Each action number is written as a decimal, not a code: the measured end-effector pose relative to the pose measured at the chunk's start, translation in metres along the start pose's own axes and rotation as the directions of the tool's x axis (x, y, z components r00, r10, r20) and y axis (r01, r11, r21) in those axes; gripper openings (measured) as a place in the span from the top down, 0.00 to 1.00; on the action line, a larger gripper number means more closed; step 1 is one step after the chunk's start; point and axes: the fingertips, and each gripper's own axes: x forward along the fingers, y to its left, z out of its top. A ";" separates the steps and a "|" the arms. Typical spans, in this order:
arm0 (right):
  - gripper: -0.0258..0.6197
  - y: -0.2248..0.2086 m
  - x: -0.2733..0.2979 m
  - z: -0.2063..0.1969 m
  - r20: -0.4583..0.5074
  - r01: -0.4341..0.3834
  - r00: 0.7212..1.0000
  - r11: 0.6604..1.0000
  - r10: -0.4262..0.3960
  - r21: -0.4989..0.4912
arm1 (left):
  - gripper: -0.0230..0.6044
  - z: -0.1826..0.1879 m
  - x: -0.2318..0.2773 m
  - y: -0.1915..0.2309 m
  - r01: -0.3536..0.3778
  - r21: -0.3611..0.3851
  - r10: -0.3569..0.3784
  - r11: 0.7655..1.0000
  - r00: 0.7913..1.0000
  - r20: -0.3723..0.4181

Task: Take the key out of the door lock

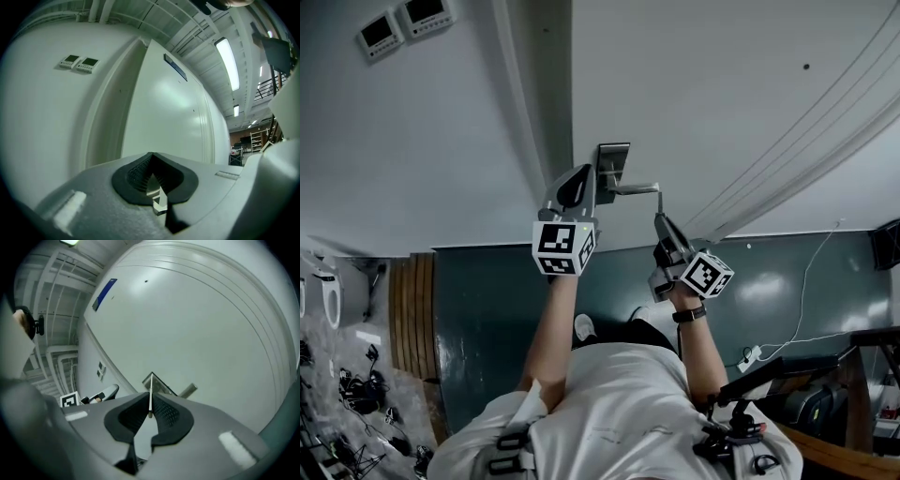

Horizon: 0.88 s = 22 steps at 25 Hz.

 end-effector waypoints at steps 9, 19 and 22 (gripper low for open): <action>0.91 0.097 0.005 0.102 0.124 -0.006 0.988 0.826 0.092 -0.564 | 0.96 0.055 -0.020 -0.042 -0.105 0.102 0.090 0.989 0.986 0.141; 0.91 0.096 -0.079 0.091 0.111 0.083 0.994 0.721 -0.008 -0.688 | 0.96 0.035 -0.065 -0.143 -0.149 0.119 0.144 0.982 0.988 0.055; 0.91 0.097 -0.079 0.072 0.074 0.043 0.997 0.754 0.008 -0.656 | 0.96 0.030 -0.086 -0.141 -0.215 0.127 0.212 0.968 0.977 0.034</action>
